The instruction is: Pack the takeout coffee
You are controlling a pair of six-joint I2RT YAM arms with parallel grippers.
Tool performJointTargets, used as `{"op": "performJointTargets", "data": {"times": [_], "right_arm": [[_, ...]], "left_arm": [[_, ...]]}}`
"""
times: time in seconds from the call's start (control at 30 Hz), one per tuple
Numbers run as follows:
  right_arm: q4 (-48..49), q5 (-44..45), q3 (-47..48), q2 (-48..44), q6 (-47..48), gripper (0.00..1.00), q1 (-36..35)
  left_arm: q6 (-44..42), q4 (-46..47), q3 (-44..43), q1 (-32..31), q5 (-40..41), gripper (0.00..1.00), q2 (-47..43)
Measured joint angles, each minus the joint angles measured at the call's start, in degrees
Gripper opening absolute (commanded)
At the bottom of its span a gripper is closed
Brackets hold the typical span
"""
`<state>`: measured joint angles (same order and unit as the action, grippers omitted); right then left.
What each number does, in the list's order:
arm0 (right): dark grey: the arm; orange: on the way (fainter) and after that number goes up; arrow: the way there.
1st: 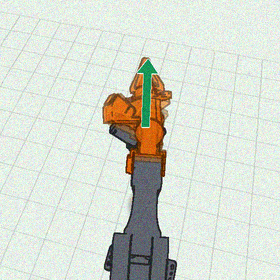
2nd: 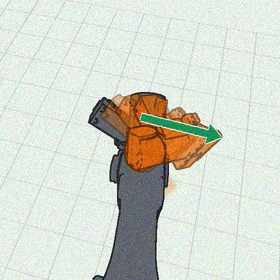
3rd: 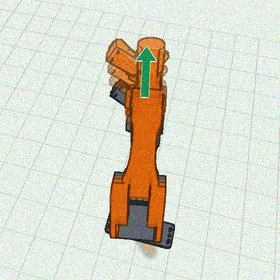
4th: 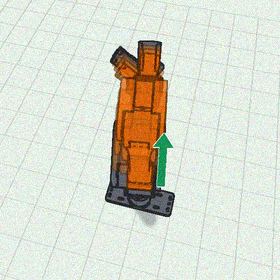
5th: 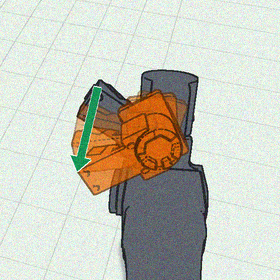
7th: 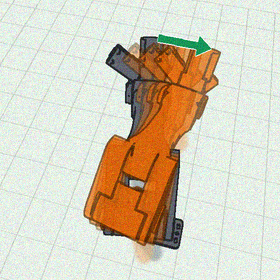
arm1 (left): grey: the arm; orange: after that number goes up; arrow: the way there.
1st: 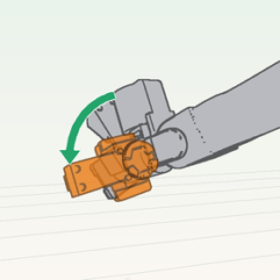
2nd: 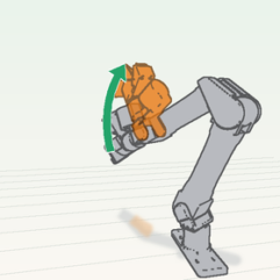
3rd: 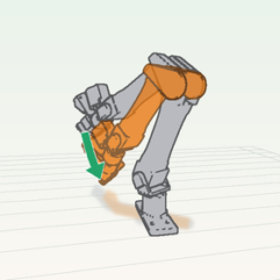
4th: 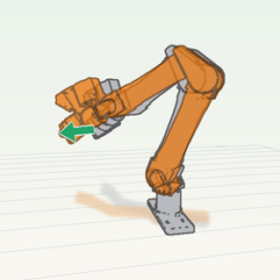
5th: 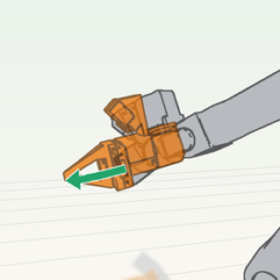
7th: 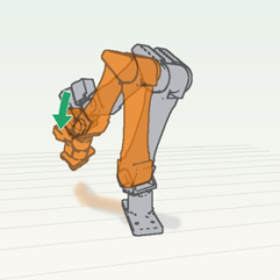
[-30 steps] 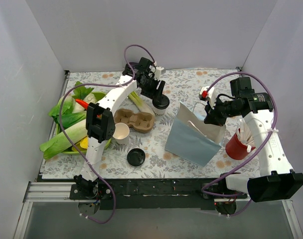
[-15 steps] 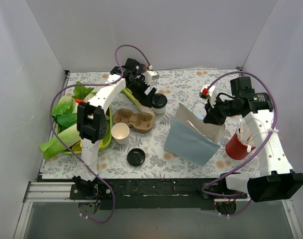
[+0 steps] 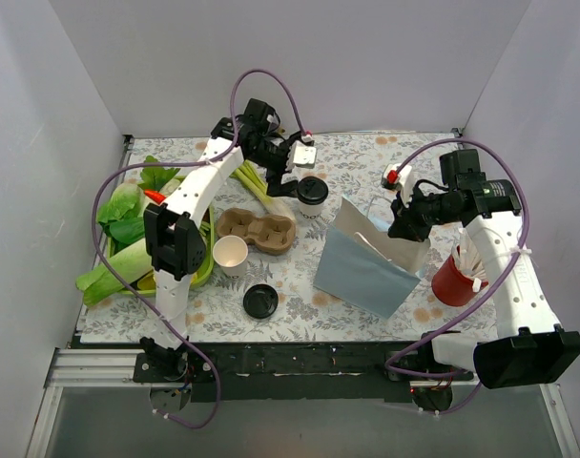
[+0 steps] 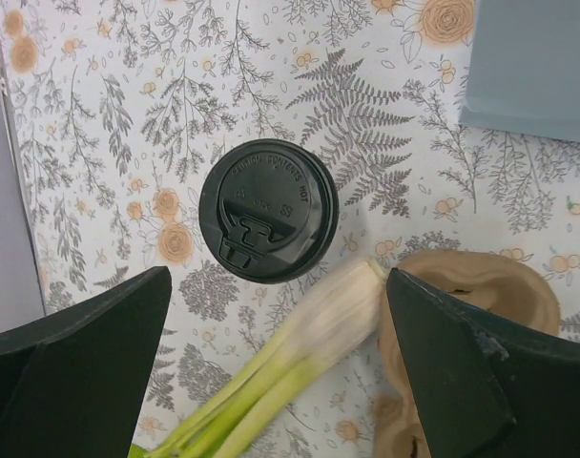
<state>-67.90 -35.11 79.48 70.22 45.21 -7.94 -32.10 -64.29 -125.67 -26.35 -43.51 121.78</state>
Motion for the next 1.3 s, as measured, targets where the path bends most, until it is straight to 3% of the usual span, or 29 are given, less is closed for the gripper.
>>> {"op": "performJointTargets", "data": {"times": [0.27, 0.63, 0.87, 1.3], "right_arm": [[0.9, -0.2, -2.3, -0.7, -0.3, 0.14, 0.0], [1.6, -0.2, -3.3, -1.0, -0.3, 0.14, 0.0], [1.8, -0.2, -3.5, -1.0, -0.3, 0.15, 0.0], [2.1, -0.2, -4.4, -1.0, -1.3, 0.15, 0.0]], "left_arm": [[-6.5, 0.6, -4.2, -1.7, 0.0, 0.98, 6.8], [-6.8, 2.6, -5.8, -3.3, 0.2, 0.98, 11.9], [-3.8, 4.3, -6.6, -3.4, 0.2, 0.98, 12.1], [9.2, 11.7, -7.5, -3.5, 0.2, 0.98, 14.0]]}}
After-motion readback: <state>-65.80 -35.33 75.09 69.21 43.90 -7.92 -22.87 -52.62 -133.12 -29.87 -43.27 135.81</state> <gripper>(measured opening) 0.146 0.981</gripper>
